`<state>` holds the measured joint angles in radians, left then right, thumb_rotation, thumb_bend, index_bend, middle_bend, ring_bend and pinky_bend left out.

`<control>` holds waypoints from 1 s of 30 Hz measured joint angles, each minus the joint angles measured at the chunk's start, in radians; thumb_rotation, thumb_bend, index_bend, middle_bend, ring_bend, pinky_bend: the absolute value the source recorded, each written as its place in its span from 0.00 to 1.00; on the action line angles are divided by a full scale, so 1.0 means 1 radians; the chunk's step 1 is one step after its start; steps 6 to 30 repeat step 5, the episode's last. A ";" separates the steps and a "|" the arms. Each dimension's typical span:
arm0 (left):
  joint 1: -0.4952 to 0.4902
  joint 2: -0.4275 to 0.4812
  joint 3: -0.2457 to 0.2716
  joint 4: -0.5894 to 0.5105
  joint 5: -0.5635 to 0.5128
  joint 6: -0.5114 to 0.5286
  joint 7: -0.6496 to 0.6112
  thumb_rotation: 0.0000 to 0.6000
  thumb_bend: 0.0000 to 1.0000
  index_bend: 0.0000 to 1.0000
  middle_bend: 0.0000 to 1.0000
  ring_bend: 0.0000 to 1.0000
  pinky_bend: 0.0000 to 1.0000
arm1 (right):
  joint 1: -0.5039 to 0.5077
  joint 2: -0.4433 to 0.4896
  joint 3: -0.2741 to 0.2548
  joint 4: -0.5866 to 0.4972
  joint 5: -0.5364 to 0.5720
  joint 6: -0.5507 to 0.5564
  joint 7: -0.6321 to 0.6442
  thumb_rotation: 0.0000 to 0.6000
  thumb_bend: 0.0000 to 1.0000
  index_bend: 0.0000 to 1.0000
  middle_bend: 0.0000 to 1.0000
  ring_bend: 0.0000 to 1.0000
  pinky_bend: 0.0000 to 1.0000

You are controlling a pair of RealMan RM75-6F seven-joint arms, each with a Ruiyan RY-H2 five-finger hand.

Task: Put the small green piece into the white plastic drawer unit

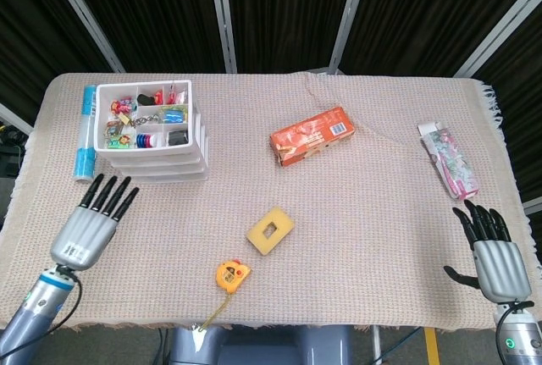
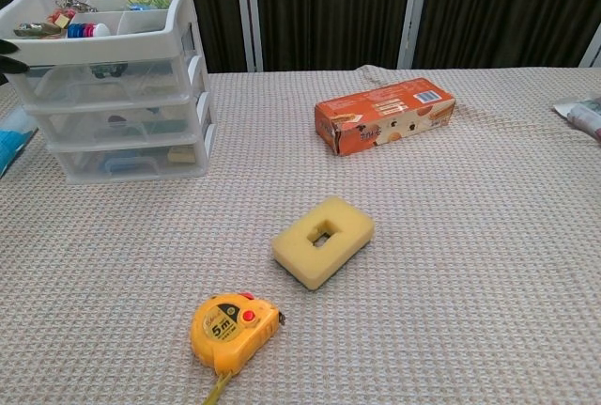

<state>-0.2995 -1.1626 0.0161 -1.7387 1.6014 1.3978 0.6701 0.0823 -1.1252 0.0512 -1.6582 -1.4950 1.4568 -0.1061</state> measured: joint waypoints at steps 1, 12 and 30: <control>0.020 0.003 0.006 0.001 0.005 0.034 -0.043 1.00 0.08 0.00 0.00 0.00 0.00 | 0.001 -0.002 0.001 -0.001 0.003 -0.002 -0.003 1.00 0.00 0.10 0.00 0.00 0.00; 0.098 0.019 0.032 0.015 0.008 0.117 -0.219 1.00 0.02 0.00 0.00 0.00 0.00 | 0.005 -0.006 0.004 0.000 0.003 -0.003 -0.009 1.00 0.00 0.09 0.00 0.00 0.00; 0.098 0.019 0.032 0.015 0.008 0.117 -0.219 1.00 0.02 0.00 0.00 0.00 0.00 | 0.005 -0.006 0.004 0.000 0.003 -0.003 -0.009 1.00 0.00 0.09 0.00 0.00 0.00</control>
